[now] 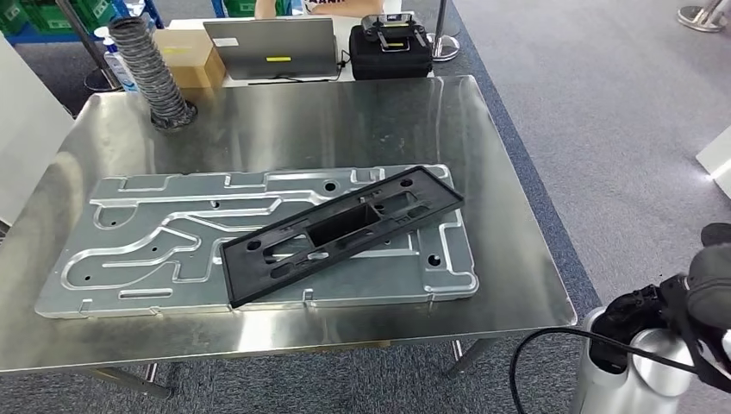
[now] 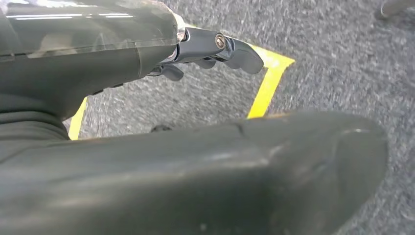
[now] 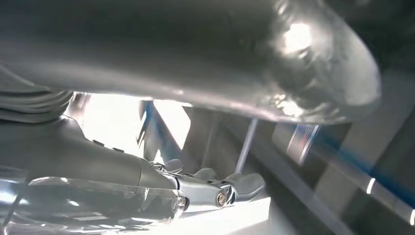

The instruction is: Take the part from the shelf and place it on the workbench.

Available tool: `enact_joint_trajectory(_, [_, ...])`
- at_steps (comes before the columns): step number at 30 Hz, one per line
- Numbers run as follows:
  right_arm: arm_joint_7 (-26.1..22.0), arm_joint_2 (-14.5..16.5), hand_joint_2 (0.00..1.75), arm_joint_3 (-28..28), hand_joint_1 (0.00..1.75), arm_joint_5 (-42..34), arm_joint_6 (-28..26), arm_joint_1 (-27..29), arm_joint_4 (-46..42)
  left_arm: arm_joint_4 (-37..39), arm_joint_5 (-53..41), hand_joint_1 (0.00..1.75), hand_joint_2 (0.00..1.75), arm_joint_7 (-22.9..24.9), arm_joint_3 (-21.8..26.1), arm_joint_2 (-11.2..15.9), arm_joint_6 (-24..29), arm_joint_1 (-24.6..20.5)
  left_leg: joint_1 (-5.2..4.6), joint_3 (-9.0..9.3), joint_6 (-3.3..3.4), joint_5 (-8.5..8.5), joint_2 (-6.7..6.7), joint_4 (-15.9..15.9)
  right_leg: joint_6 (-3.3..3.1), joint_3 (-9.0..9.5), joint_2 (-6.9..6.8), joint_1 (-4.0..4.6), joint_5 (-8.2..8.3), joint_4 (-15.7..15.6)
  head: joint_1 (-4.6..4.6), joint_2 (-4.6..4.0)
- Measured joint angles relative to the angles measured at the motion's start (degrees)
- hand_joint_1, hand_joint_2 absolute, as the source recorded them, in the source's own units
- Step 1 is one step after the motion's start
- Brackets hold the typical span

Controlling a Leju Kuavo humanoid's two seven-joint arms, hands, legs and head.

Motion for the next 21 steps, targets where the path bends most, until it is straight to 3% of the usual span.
enact_joint_trajectory(2, [0.0, 0.53, 0.0, -0.1, 0.0, 4.25, -6.91, 2.67, 0.9, 0.01, 0.07, 0.0, 0.0, -0.25, 0.34, -0.04, -0.48, 0.01, 0.14, -0.29, -0.46, -1.3, -0.04, 1.21, -0.64, 0.15, 0.06, -0.1, 0.49, -0.42, 0.0, 0.0])
enact_joint_trajectory(3, [0.0, 0.61, 0.0, -0.39, 0.0, 5.79, -9.01, 3.97, 1.92, 0.01, 0.02, 0.0, 0.0, -0.25, 0.52, -0.09, -0.72, 0.03, 0.15, -1.01, -0.57, -2.98, -0.1, 3.32, -0.91, 0.17, 0.07, -0.22, 0.76, -0.62, 0.0, 0.0])
enact_joint_trajectory(5, [0.01, 0.62, 0.0, -1.77, 0.0, 7.24, -11.14, 6.99, 4.91, 0.02, -0.15, 0.0, 0.0, -0.15, 0.85, -0.21, -1.1, 0.07, 0.21, -3.56, -0.7, -7.5, -0.16, 10.34, -1.18, -0.06, 0.05, -0.14, 0.94, -0.65, 0.0, 0.0])
enact_joint_trajectory(6, [0.02, 0.63, 0.0, -2.81, 0.0, 7.3, -11.57, 8.72, 6.61, 0.02, -0.3, 0.0, 0.0, -0.09, 0.98, -0.24, -1.22, 0.12, 0.23, -4.76, -0.78, -9.1, -0.16, 13.71, -1.21, -0.24, 0.02, -0.07, 1.01, -0.62, 0.0, 0.0])
enact_joint_trajectory(7, [0.02, 0.65, 0.0, -3.87, 0.0, 7.23, -11.84, 10.41, 8.25, 0.02, -0.46, 0.0, 0.0, -0.03, 1.1, -0.26, -1.32, 0.22, 0.23, -5.24, -0.83, -9.67, -0.16, 15.52, -1.2, -0.43, 0.0, -0.03, 1.08, -0.56, 0.0, 0.0])
enact_joint_trajectory(8, [0.02, 0.66, 0.0, -4.98, 0.0, 7.3, -11.88, 11.91, 10.09, 0.02, -0.68, 0.0, 0.0, 0.02, 1.2, -0.26, -1.43, 0.34, 0.23, -4.65, -0.82, -9.09, -0.16, 15.09, -1.15, -0.6, 0.0, -0.01, 1.18, -0.5, 0.0, 0.0])
enact_joint_trajectory(9, [0.04, 0.67, 0.0, -6.1, 0.0, 7.8, -11.62, 13.11, 12.12, 0.02, -0.95, 0.0, 0.0, 0.05, 1.26, -0.26, -1.54, 0.42, 0.23, -2.91, -0.72, -7.54, -0.18, 12.31, -1.05, -0.71, 0.04, -0.01, 1.29, -0.46, 0.0, 0.0])
enact_joint_trajectory(12, [0.13, 0.68, 0.0, -10.73, 0.0, 13.97, -8.44, 14.59, 21.46, 0.01, -1.47, 0.0, 0.0, 0.21, 1.33, -0.28, -1.86, 0.35, 0.07, 3.41, -0.15, -3.31, -0.69, 0.9, -0.42, -0.88, 0.27, 0.11, 1.79, -0.36, 0.0, 0.0])
enact_joint_trajectory(13, [0.13, 0.68, 0.0, -12.67, 0.0, 17.07, -7.29, 14.47, 25.73, 0.01, -1.49, 0.0, 0.0, 0.27, 1.35, -0.31, -1.96, 0.28, -0.03, 4.11, 0.07, -2.91, -0.86, -0.66, -0.1, -0.92, 0.31, 0.14, 2.0, -0.36, 0.0, 0.0])
enact_joint_trajectory(16, [0.11, 0.71, 0.0, -18.6, 0.0, 25.88, -6.85, 13.42, 41.26, 0.02, -1.52, 0.0, 0.0, 0.3, 1.53, -0.66, -2.24, 0.24, -0.09, 3.72, 1.08, -1.79, -0.76, -1.33, 1.06, -1.11, 0.36, 0.06, 2.49, -0.54, 0.01, 0.0])
enact_joint_trajectory(18, [0.1, 0.91, 0.0, -22.32, 0.0, 29.53, -7.97, 12.76, 51.8, 0.02, -1.73, 0.0, 0.0, 0.09, 1.65, -0.97, -2.38, 0.22, 0.09, 2.91, 1.93, -0.45, -0.56, -1.96, 1.77, -2.27, 0.37, -0.07, -0.24, 1.83, 0.02, 0.0])
enact_joint_trajectory(21, [0.12, 1.97, 0.0, -26.14, 0.0, 31.4, -9.5, 12.3, 63.31, 0.02, -2.03, 0.0, 0.0, -0.13, 1.83, -1.13, -2.62, 0.43, -0.09, 0.91, 2.27, 1.09, -0.23, -2.02, 2.52, -5.41, 0.31, -0.45, -7.66, 12.0, 0.02, 0.0])
